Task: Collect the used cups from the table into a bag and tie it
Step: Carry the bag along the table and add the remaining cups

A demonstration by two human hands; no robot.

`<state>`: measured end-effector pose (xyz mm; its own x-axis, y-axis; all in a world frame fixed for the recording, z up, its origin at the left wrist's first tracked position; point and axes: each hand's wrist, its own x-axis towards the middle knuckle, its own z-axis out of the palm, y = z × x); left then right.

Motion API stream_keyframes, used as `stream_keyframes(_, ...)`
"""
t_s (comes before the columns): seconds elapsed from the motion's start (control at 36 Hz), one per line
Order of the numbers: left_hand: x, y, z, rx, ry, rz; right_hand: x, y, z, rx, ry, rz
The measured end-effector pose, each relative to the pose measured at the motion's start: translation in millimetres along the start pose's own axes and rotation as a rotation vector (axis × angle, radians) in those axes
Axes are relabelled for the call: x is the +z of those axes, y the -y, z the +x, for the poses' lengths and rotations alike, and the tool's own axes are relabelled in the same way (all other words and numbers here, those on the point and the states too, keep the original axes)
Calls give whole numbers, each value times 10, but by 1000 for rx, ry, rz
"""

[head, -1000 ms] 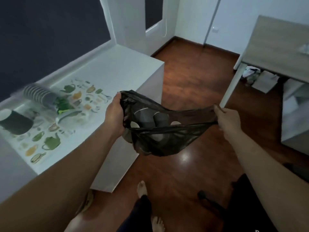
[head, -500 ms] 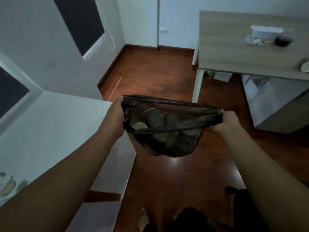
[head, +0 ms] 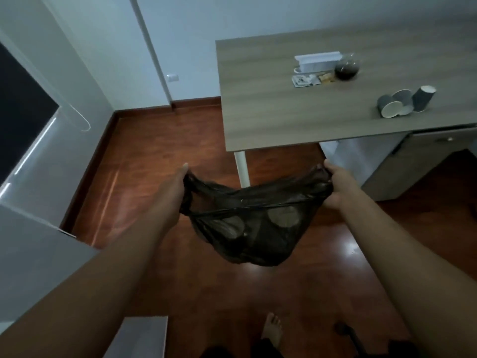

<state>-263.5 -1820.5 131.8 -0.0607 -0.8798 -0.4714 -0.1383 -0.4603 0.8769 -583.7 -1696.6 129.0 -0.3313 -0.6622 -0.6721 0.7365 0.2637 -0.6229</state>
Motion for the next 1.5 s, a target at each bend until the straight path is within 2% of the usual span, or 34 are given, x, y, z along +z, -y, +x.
stream_keyframes(0.06,287,-189,147,57,116,96,-23,336,179,3,33,45)
stream_keyframes(0.19,856,-560,492,248,601,349,-114,1027,630,-85,-23,110)
stream_keyframes(0.28,1215,-771,806,266,712,457,-131,1418,848,-117,-62,143)
stream_keyframes(0.33,1437,-845,1059,283,632,610,-159,1625,996,-131,-65,157)
stream_keyframes(0.39,1633,-869,1335,301,465,738,-183,1783,1113,-143,-65,172)
stream_keyframes(0.47,2103,-1116,1773,269,276,696,-231,2150,1358,-237,-64,146)
stream_keyframes(0.53,2359,-1307,1941,284,232,715,-292,2312,1487,-279,-86,143)
stream_keyframes(0.61,2814,-1543,2195,316,297,787,-443,2616,1748,-320,-143,119)
stream_keyframes(0.75,3487,-2024,2468,205,430,579,-520,3155,2057,-428,-249,80)
stream_keyframes(0.89,4122,-2291,2636,59,440,406,-653,3533,2376,-453,-348,75)
stream_keyframes(1.08,4802,-2387,2784,-42,413,213,-766,4143,2932,-487,-419,-19)
stream_keyframes(1.28,5325,-2261,2837,-106,436,25,-908,4664,3560,-587,-273,-56)
stream_keyframes(1.5,5839,-2174,2931,-106,281,-37,-1166,4889,4149,-519,-123,-260)
